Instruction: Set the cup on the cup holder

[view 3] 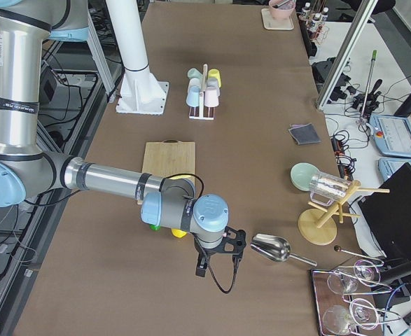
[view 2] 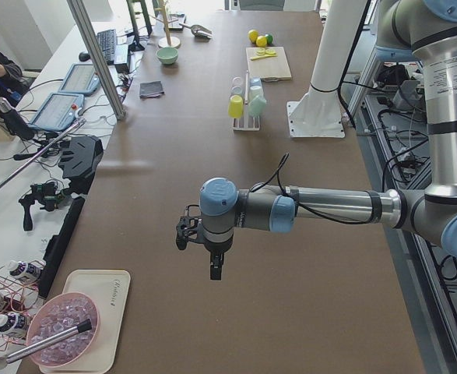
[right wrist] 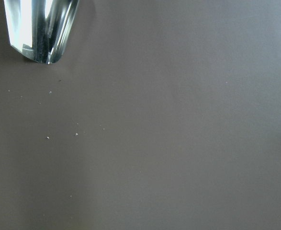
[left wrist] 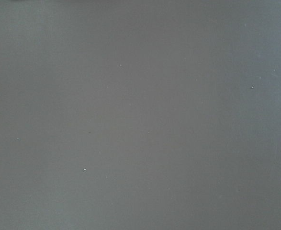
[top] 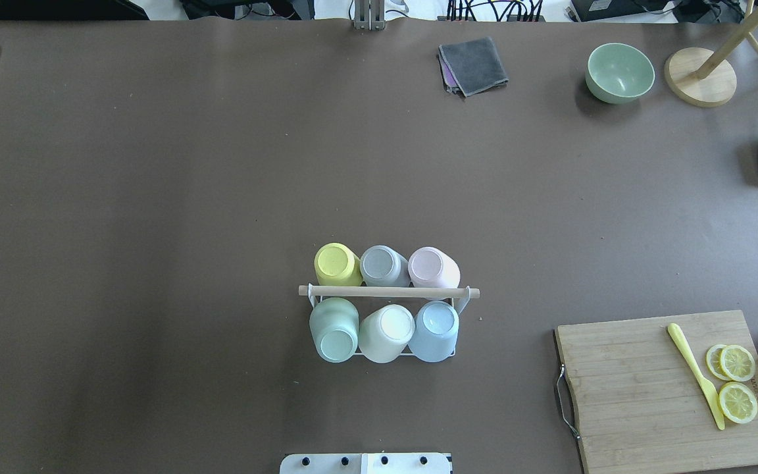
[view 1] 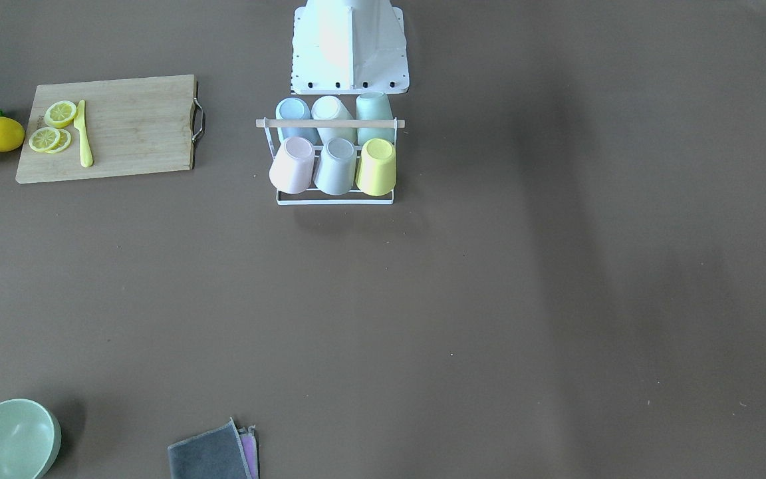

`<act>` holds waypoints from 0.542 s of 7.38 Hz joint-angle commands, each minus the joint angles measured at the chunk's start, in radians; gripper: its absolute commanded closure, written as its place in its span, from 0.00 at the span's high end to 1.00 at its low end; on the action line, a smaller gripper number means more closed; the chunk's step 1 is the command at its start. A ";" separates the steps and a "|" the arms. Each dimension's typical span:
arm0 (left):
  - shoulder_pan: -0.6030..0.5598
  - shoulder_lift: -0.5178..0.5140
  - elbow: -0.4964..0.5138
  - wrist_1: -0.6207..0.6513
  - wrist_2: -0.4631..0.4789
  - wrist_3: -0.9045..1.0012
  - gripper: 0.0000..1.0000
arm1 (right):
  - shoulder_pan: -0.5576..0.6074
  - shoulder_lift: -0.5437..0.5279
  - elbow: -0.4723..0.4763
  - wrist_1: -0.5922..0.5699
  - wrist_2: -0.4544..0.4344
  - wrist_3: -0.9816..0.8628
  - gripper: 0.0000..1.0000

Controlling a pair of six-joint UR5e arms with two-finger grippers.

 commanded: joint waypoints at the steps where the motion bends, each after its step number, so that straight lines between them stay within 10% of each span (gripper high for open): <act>1: 0.000 0.000 0.001 0.000 0.000 0.000 0.99 | 0.000 0.000 -0.001 0.002 0.000 0.000 1.00; 4: 0.001 -0.001 0.004 -0.002 0.000 0.000 0.99 | 0.000 0.000 -0.006 0.003 -0.011 -0.002 1.00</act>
